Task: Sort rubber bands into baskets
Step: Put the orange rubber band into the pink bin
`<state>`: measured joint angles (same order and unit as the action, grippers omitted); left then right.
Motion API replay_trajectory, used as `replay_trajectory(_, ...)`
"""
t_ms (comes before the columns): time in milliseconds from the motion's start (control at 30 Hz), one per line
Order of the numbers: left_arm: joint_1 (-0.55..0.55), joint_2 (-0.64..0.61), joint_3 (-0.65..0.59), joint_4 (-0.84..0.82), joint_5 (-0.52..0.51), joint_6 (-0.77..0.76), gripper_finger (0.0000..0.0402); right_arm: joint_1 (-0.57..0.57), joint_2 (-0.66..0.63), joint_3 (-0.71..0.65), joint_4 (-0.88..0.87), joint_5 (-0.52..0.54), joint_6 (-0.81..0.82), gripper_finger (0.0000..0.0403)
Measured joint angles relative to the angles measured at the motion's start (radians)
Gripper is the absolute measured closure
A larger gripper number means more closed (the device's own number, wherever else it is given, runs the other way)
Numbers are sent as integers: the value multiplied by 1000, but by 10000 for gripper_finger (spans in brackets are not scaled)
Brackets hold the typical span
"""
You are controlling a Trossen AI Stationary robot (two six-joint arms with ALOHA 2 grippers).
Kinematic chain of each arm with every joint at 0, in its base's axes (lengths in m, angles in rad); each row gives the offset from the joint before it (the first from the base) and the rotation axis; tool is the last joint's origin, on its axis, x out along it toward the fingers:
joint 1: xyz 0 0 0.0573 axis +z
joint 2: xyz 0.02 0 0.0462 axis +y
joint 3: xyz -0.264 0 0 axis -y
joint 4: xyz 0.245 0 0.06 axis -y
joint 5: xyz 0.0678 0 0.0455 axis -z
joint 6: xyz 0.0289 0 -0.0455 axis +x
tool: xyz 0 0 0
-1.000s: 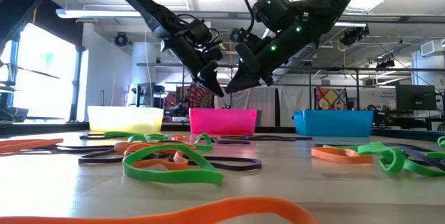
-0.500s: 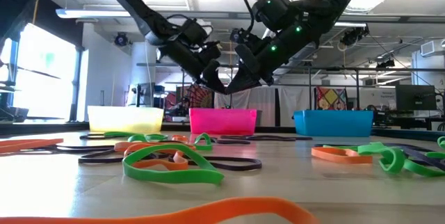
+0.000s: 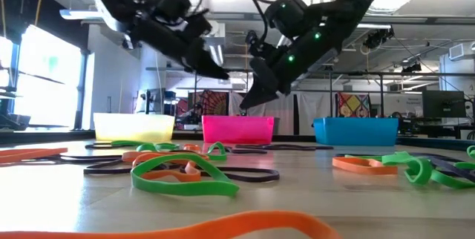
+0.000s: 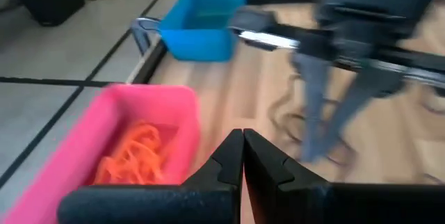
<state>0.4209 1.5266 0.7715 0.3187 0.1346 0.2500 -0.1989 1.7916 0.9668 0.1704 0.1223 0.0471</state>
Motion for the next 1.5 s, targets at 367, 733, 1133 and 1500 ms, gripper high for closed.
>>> replay_trajectory(367, -364, -211, -216, -18, -118, -162, 400, 103, 42, 0, 10, -1, -1, 402)
replay_trajectory(733, -817, -145, -233, -37, -321, -379, 400, 190, 42, 0, 11, -1, 1, 402)
replay_trajectory(1133, -1001, 80, -136, -49, -469, -544, 352, 246, 42, 0, 14, 2, 4, 402)
replay_trajectory(1500, -975, 215, -8, -240, -484, -537, 327, 247, 42, 0, 14, 25, 5, 402)
